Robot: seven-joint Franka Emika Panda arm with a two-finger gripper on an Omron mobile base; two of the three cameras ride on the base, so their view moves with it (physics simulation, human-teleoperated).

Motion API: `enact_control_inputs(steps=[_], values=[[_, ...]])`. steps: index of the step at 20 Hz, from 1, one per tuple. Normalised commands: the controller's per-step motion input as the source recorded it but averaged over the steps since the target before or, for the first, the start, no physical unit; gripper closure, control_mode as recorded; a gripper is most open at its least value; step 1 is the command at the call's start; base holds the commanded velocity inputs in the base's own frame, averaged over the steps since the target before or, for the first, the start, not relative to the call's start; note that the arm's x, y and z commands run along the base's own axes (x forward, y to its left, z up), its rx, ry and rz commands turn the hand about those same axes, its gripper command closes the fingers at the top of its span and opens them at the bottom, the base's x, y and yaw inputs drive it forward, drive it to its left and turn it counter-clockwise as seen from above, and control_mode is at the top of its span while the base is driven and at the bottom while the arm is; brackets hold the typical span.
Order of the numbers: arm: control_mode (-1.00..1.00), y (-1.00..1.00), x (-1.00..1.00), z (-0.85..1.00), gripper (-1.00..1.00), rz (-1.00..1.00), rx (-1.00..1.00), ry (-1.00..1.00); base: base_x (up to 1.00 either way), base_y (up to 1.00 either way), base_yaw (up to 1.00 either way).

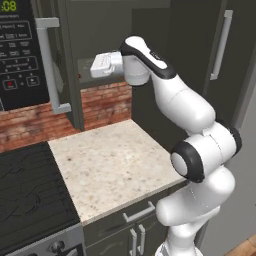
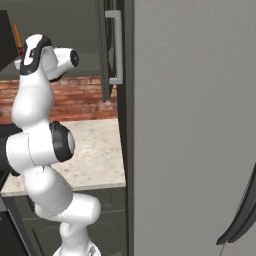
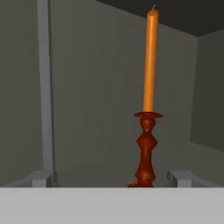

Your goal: Get the candle and the beer from the cabinet and move them to the dining counter.

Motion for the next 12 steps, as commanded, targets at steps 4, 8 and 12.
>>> enact_control_inputs(steps=[4, 8, 12], values=[[-1.0, 0.17, 0.39, 0.0, -1.0, 0.06, 0.0, -0.01, 0.0, 0.0, 0.0], [-1.0, 0.17, 0.35, -0.02, -1.0, 0.04, 0.0, -0.01, 0.0, 0.0, 0.0], [-1.0, 0.16, 0.35, -0.06, -1.0, 0.04, 0.0, -0.01, 0.0, 0.0, 0.0]])
